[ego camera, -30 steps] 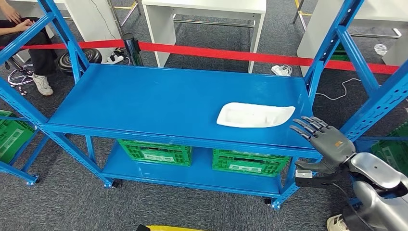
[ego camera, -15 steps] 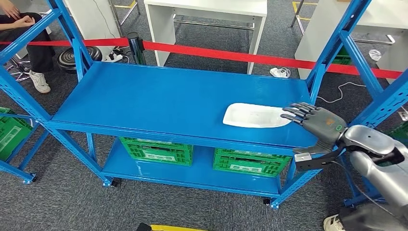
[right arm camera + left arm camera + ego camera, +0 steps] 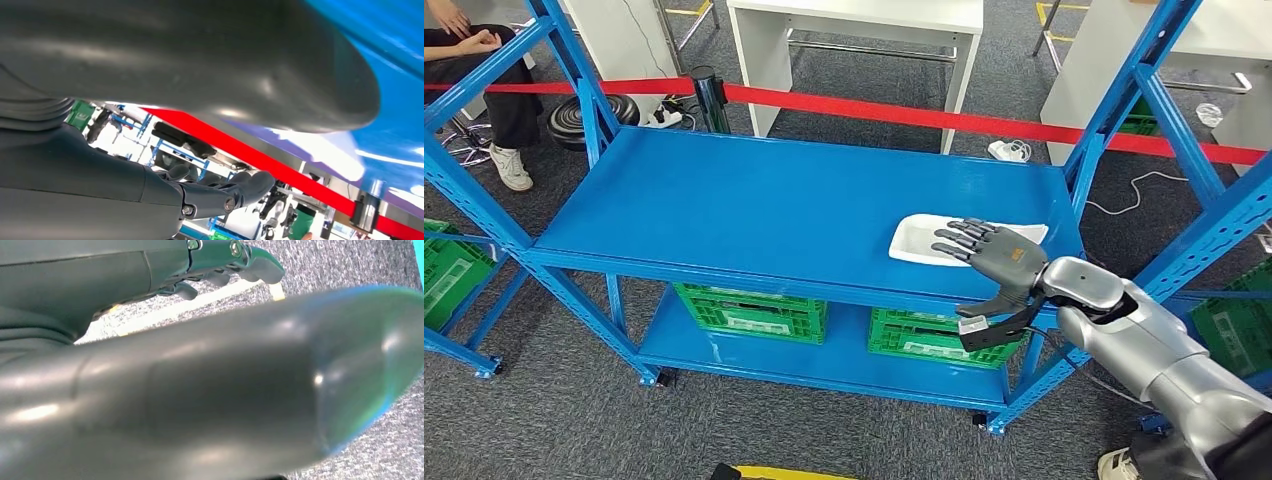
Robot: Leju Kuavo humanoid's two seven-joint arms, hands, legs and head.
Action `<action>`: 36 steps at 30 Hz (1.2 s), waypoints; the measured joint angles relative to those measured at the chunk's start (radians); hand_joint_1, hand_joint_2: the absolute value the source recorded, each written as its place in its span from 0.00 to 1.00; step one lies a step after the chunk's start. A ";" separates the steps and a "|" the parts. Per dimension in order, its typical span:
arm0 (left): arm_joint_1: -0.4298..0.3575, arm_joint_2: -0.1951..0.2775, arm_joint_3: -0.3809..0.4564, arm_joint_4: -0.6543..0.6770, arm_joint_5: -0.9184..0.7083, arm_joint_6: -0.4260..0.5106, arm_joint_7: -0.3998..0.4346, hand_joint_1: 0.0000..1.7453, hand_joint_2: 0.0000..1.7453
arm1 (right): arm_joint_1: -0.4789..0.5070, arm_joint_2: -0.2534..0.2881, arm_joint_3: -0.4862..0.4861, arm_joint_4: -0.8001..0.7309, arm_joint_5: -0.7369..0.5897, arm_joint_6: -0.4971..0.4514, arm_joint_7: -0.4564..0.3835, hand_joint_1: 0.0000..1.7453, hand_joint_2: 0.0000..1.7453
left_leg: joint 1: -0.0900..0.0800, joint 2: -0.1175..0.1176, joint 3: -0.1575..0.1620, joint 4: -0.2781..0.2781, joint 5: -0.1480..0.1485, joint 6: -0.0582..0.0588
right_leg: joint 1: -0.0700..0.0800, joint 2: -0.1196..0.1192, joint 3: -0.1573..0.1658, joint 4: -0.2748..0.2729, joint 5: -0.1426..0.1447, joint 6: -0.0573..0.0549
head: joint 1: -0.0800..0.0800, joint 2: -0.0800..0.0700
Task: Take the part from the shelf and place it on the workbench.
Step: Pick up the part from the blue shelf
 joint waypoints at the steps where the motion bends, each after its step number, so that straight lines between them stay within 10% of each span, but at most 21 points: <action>1: 0.000 0.000 0.000 0.000 -0.001 0.000 0.000 0.00 0.00 | 0.001 0.015 0.003 0.013 0.001 -0.007 0.002 0.00 0.00 | 0.000 0.000 0.000 0.000 0.000 0.000 | 0.000 0.000 0.000 0.000 0.000 0.000 | 0.000 0.000; 2: 0.000 0.000 0.000 0.000 -0.001 0.000 0.000 0.00 0.00 | 0.003 0.030 0.006 0.024 0.003 -0.014 0.006 0.00 0.00 | 0.000 0.000 0.000 0.000 0.000 0.000 | 0.000 0.000 0.000 0.000 0.000 0.000 | 0.000 0.000; 6: 0.000 0.000 0.000 0.000 -0.005 0.000 0.000 0.00 0.00 | 0.019 0.081 0.008 0.065 0.006 -0.034 0.021 0.00 1.00 | 0.000 0.000 0.000 0.000 0.000 0.000 | 0.000 0.000 0.000 0.000 0.000 0.000 | 0.000 0.000; 36: 0.010 0.001 0.000 0.000 0.002 0.015 -0.001 0.00 0.00 | 0.040 0.155 -0.046 0.188 0.070 -0.071 0.035 0.00 1.00 | 0.000 0.000 0.000 0.000 0.000 0.000 | 0.000 0.000 0.000 -0.001 0.000 0.000 | 0.000 0.000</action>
